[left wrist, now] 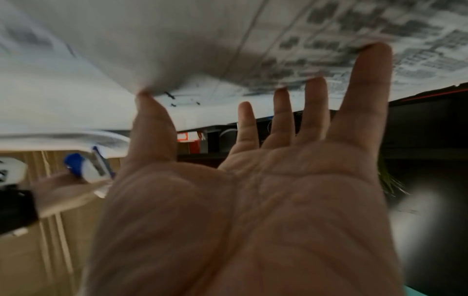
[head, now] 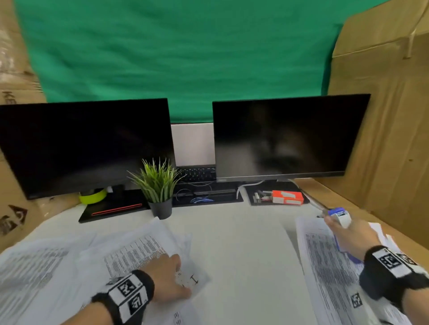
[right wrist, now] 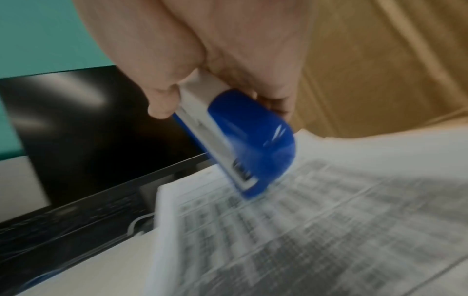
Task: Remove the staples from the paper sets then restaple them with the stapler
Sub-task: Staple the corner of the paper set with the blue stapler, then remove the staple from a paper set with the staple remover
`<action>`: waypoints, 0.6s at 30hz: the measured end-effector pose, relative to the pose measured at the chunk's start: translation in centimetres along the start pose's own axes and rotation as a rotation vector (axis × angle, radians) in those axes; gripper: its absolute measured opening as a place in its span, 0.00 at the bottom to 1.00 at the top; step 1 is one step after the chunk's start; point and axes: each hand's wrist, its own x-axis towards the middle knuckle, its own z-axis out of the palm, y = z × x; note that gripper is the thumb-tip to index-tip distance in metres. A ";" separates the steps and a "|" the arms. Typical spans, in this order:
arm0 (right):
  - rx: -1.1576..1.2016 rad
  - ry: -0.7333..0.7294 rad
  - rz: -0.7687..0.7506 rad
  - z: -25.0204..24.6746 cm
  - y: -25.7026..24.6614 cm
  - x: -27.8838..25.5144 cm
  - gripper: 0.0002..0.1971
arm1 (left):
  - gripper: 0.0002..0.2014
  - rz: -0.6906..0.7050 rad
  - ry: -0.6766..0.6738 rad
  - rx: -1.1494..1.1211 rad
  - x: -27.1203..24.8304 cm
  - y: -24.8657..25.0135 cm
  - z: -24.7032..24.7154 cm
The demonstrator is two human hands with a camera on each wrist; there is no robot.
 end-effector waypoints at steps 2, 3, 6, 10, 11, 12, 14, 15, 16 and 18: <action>0.003 -0.184 -0.110 2.8 -3.2 -1.2 0.29 | 0.32 0.007 0.009 0.058 -0.4 0.0 0.6; -0.047 -0.260 -0.173 4.1 -4.7 -1.8 0.25 | 0.33 0.012 0.010 0.058 -0.5 0.1 0.7; -0.251 -0.344 -0.277 7.3 -8.5 -1.7 0.25 | 0.37 0.017 -0.052 0.043 -0.9 0.6 0.7; -0.397 -0.380 -0.256 10.2 -11.2 0.0 0.25 | 0.23 0.005 -0.002 0.022 -1.0 0.7 0.5; -0.413 -0.378 -0.265 10.6 -11.5 0.3 0.22 | 0.17 0.004 0.018 -0.014 -0.8 0.5 0.3; -0.422 -0.377 -0.277 11.1 -11.7 0.7 0.21 | 0.10 0.006 0.033 -0.061 -0.6 0.3 0.0; -0.407 -0.371 -0.286 11.7 -11.6 1.9 0.22 | 0.10 -0.007 0.077 -0.161 0.1 0.0 -0.4; -0.375 -0.360 -0.269 11.7 -11.6 2.7 0.22 | 0.12 -0.015 0.109 -0.199 0.5 -0.2 -0.6; -0.330 -0.325 -0.243 11.5 -11.7 3.4 0.23 | 0.13 -0.024 0.140 -0.238 0.9 -0.4 -0.9; -0.243 -0.184 -0.145 10.5 -11.0 5.8 0.25 | 0.14 -0.037 0.189 -0.333 1.6 -0.3 -1.6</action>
